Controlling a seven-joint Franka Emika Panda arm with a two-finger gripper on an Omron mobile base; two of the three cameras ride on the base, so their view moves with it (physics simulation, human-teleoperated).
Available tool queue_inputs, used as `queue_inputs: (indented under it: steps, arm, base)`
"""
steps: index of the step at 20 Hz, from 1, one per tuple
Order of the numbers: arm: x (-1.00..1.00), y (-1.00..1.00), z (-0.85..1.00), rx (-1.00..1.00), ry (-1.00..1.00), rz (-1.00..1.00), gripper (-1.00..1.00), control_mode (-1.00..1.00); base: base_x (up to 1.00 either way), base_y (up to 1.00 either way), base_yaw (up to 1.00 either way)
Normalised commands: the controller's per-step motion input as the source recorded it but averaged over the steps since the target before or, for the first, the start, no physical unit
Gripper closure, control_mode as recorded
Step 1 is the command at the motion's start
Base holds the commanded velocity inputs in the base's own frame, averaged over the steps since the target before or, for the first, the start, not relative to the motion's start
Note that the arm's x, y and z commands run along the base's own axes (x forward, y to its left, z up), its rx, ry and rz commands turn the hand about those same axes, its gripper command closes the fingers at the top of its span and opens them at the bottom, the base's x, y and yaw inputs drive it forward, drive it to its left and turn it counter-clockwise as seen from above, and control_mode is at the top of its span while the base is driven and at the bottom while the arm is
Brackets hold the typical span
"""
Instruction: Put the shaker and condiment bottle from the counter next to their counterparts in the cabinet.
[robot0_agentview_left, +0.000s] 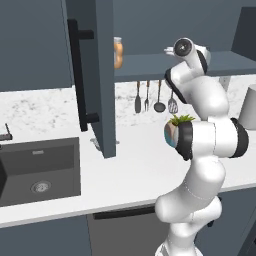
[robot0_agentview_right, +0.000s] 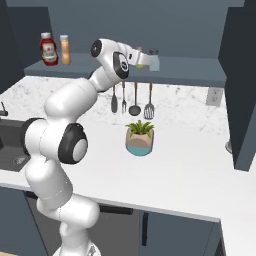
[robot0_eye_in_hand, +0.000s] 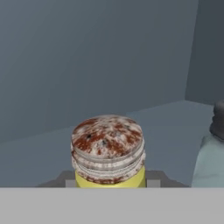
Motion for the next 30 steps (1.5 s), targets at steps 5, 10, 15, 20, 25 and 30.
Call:
queue_inputs:
  steps: [5,10,15,20,25,30]
  arm:
    - [0.37,-0.16,-0.40,-0.04,-0.03,0.00,1.00,-1.00]
    - [0.31,-0.16,-0.38,-0.04,-0.05,0.00,-1.00,-1.00]
    - [0.28,-0.22,-0.28,-0.01,-0.06,0.00,-1.00,-1.00]
    - [0.19,-0.35,-0.21,0.00,-0.05,0.00,-1.00,-1.00]
    - [0.09,-0.27,-0.29,0.00,-0.05,0.00,-1.00,-1.00]
    - [-0.29,0.00,-0.34,0.00,-0.09,0.01,-1.00,-1.00]
  base:
    - [0.00,0.00,0.00]
    - [0.00,0.00,0.00]
    - [0.00,0.00,0.00]
    - [0.00,0.00,0.00]
    - [0.00,0.00,0.00]
    - [0.00,0.00,0.00]
